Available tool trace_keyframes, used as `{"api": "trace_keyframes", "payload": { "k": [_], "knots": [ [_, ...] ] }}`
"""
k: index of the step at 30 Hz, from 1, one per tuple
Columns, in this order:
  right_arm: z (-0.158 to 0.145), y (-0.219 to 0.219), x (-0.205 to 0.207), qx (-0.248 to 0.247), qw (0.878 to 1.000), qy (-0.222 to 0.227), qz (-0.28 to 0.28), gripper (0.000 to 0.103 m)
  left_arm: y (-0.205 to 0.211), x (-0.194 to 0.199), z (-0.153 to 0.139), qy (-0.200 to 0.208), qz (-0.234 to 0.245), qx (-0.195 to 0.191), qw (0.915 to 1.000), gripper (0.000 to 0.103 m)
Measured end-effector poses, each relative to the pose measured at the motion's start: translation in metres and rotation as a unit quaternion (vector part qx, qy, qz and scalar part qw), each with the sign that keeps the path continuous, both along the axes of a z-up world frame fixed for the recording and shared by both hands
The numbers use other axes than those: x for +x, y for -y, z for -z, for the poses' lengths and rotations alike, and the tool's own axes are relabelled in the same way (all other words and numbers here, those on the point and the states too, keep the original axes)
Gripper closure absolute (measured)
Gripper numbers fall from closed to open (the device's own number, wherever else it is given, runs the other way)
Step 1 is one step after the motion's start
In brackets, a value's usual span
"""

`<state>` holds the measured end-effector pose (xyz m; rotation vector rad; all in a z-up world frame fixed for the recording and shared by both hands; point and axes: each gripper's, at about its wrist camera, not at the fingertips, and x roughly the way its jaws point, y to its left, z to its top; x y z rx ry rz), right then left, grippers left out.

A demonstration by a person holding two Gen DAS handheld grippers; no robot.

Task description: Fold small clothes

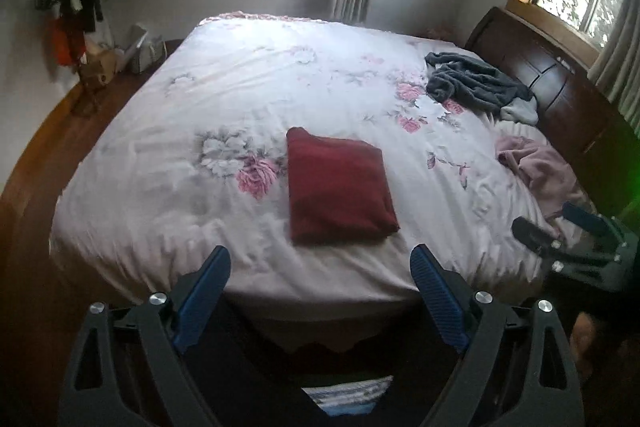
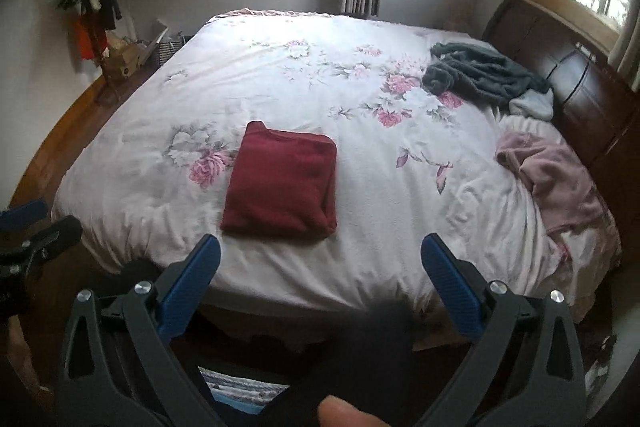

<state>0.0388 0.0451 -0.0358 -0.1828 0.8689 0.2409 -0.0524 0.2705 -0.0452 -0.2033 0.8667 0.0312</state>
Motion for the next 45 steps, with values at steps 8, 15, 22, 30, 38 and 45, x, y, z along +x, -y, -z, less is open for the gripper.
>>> {"api": "trace_keyframes", "payload": {
  "k": [8,15,22,30,38,45],
  "knots": [
    [-0.014,-0.001,-0.021,0.0,1.0,0.016,0.0,0.003,0.0,-0.011,0.002,-0.012,-0.023,0.003,0.9997,0.011],
    [-0.017,-0.001,-0.029,-0.003,1.0,0.02,0.001,0.003,0.004,-0.021,0.008,-0.016,-0.015,0.004,0.9998,0.011],
    [-0.017,0.0,-0.031,0.001,1.0,0.012,0.001,0.003,0.004,-0.015,0.01,-0.025,-0.011,0.013,0.9996,0.011],
    [-0.022,0.004,-0.013,0.005,1.0,0.014,0.002,0.003,0.007,-0.003,0.006,-0.025,-0.001,0.016,0.9996,0.011],
    [-0.025,0.001,-0.004,0.005,1.0,0.016,-0.003,0.003,0.005,0.004,0.003,-0.022,0.003,0.012,0.9997,0.011],
    [-0.026,-0.002,-0.001,0.0,1.0,0.021,-0.004,0.003,0.007,0.006,0.0,-0.019,0.007,0.011,0.9997,0.011]
  ]
}}
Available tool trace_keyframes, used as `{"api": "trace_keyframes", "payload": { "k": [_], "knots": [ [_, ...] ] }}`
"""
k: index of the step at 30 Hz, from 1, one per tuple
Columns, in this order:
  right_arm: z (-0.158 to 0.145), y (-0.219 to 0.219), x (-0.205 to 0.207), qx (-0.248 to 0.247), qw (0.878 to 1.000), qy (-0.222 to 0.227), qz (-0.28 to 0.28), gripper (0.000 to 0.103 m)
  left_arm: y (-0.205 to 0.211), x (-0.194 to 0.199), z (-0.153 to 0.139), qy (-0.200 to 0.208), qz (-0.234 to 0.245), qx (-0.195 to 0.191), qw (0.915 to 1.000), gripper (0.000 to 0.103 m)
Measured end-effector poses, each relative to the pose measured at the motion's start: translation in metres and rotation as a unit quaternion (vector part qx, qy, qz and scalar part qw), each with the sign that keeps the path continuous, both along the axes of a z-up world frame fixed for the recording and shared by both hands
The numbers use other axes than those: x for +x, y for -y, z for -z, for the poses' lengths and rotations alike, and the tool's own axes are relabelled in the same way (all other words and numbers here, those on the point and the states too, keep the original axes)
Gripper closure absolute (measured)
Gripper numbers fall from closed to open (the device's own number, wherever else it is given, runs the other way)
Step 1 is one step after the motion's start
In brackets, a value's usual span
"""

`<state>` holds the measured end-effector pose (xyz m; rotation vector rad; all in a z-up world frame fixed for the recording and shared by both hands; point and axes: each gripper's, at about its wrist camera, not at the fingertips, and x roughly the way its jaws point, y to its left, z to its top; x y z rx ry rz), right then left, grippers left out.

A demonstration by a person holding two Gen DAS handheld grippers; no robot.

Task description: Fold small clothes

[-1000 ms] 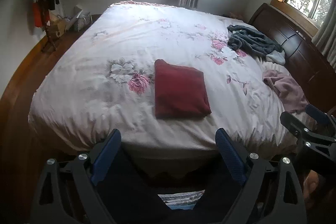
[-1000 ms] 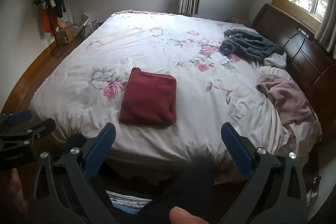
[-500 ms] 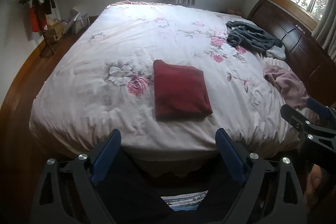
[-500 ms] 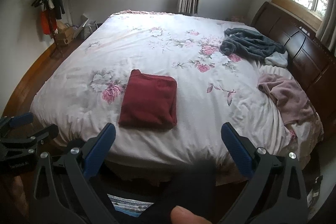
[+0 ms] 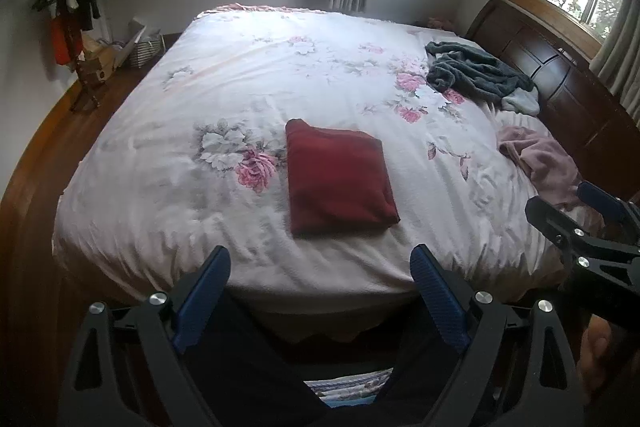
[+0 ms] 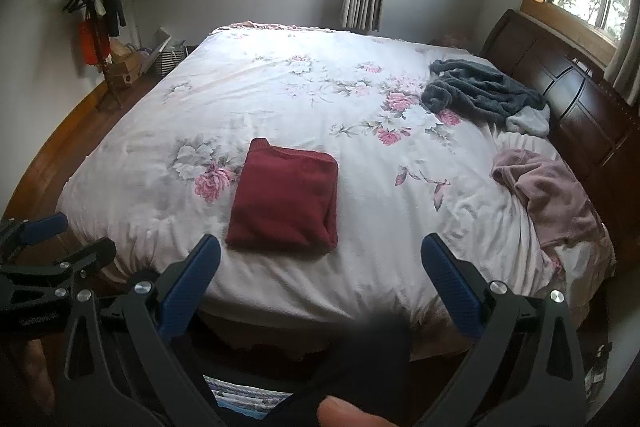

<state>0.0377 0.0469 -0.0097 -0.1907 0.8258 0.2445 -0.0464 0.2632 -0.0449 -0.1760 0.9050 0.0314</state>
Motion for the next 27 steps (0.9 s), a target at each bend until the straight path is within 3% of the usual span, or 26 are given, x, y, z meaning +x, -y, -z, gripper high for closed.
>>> {"api": "trace_keyframes", "payload": {
  "k": [27],
  "knots": [
    [0.0061,-0.0088,0.0058,0.0,1.0,0.002,-0.003,0.003,-0.0085,0.0078,0.0022,-0.001,-0.007,-0.005,1.0,0.011]
  ]
}}
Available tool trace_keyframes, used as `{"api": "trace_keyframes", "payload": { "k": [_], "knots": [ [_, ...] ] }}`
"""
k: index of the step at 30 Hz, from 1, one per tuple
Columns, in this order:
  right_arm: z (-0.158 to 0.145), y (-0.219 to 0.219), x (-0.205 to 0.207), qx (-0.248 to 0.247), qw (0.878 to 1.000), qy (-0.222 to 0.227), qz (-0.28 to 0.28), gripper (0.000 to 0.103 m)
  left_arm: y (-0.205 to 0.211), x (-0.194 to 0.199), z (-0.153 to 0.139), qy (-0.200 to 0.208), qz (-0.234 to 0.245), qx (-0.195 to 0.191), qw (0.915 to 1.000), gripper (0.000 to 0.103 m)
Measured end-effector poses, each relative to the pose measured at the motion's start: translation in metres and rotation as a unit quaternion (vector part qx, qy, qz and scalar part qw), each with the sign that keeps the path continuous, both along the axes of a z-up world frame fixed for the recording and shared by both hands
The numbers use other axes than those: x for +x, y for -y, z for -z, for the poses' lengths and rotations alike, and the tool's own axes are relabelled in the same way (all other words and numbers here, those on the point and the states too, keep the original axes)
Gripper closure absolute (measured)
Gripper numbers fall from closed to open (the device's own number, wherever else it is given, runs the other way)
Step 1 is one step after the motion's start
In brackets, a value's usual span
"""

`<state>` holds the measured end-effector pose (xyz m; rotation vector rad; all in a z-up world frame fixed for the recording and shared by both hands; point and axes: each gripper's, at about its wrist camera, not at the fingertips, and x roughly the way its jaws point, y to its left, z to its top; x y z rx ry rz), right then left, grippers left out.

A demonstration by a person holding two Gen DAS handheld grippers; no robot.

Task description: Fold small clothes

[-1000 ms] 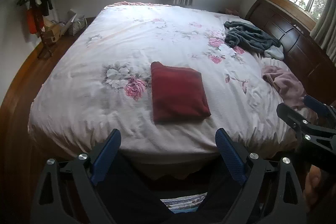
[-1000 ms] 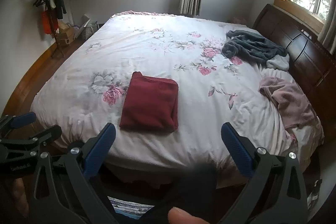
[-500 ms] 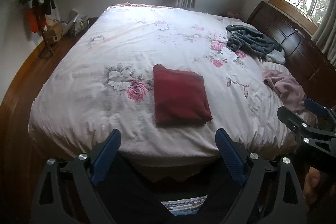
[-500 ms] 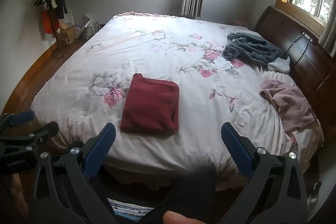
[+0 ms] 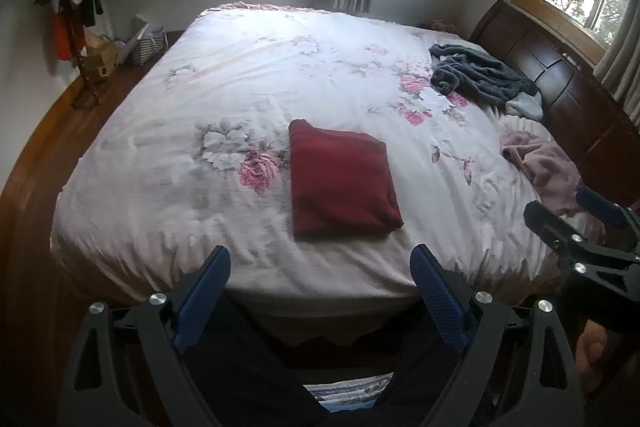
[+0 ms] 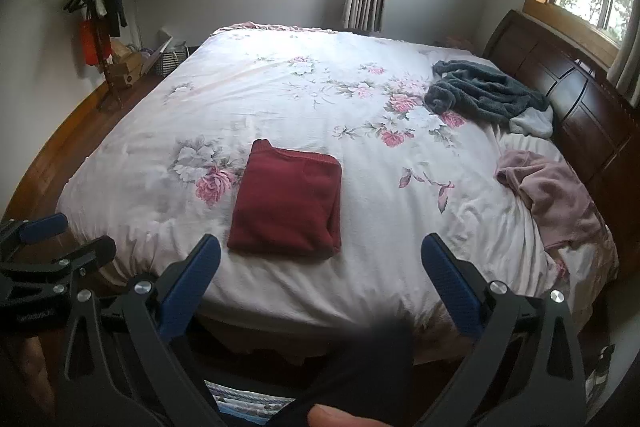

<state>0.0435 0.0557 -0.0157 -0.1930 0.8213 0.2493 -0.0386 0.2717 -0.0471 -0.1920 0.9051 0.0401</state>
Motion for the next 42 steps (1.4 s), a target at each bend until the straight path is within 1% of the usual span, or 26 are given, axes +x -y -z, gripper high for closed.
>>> {"api": "trace_keyframes", "payload": {
  "k": [6,13,26,33,42],
  "knots": [
    [0.002,0.005,0.001,0.004,1.0,-0.002,0.005,0.003,-0.001,0.001,0.0,0.0,0.001,0.002,1.0,0.011],
    [0.005,0.012,0.0,0.006,1.0,0.006,0.015,0.003,0.001,0.002,0.0,0.003,0.003,0.003,1.0,0.011],
    [0.012,0.009,0.002,0.012,1.0,-0.002,0.013,0.003,0.01,-0.006,0.004,0.001,-0.002,0.002,1.0,0.011],
    [0.015,0.006,0.002,0.012,1.0,-0.006,0.01,0.003,0.01,-0.007,0.011,-0.005,-0.005,0.002,1.0,0.011],
    [0.017,0.004,0.001,0.011,1.0,-0.007,0.01,0.003,0.01,-0.008,0.012,-0.006,-0.006,0.002,1.0,0.011]
  ]
}}
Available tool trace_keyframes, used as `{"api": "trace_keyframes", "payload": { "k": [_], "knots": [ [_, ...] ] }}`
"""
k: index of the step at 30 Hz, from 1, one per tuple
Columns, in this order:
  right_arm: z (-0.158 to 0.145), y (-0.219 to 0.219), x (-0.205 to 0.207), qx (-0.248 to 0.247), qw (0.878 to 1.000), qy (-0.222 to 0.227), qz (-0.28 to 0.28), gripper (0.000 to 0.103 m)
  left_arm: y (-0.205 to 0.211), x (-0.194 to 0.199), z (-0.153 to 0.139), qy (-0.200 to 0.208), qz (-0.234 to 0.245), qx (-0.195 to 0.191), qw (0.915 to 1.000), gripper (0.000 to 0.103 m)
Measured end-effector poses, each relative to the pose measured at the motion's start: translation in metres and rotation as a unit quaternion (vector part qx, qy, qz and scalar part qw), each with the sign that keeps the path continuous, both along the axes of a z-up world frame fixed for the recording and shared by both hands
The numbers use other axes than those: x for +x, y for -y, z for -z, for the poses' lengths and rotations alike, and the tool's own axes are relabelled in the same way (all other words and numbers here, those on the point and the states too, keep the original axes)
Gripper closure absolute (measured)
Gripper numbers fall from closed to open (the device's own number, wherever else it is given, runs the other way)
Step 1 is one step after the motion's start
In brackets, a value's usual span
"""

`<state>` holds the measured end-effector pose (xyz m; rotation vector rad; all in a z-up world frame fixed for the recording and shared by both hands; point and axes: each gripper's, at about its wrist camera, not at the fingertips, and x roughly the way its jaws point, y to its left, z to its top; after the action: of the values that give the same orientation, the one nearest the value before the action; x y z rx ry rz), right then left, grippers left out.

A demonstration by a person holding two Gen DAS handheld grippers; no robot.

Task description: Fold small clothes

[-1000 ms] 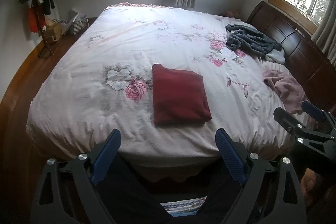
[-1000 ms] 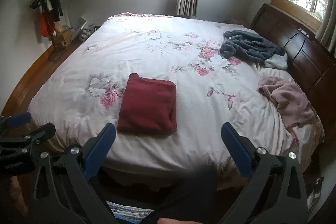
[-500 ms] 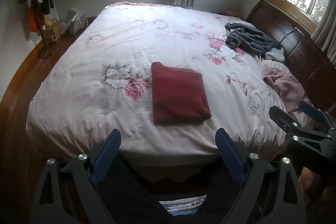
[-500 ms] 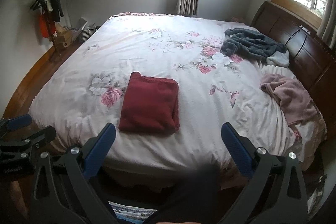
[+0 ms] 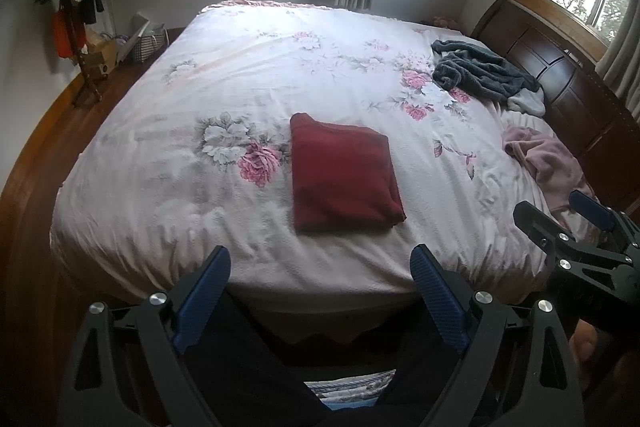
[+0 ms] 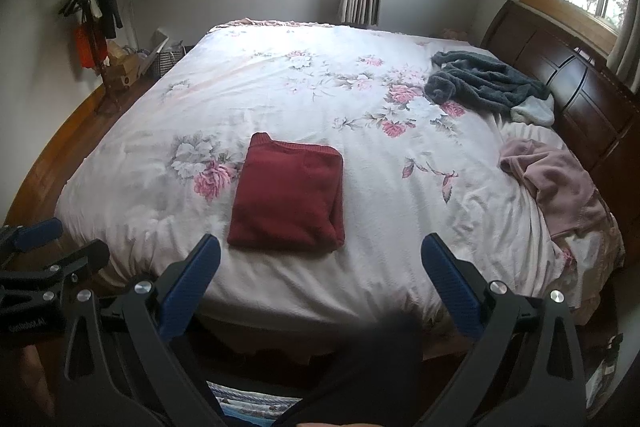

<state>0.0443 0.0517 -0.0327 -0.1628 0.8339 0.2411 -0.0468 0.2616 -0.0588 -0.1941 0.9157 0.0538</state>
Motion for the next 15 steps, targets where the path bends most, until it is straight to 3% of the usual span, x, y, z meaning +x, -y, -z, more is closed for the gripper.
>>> {"api": "trace_keyframes", "payload": {
  "k": [15],
  "knots": [
    [0.0043,0.0002,0.0004,0.0,1.0,-0.003,-0.001,0.003,0.0006,0.0002,-0.0004,0.0,0.0,0.0,1.0,0.011]
  ]
}}
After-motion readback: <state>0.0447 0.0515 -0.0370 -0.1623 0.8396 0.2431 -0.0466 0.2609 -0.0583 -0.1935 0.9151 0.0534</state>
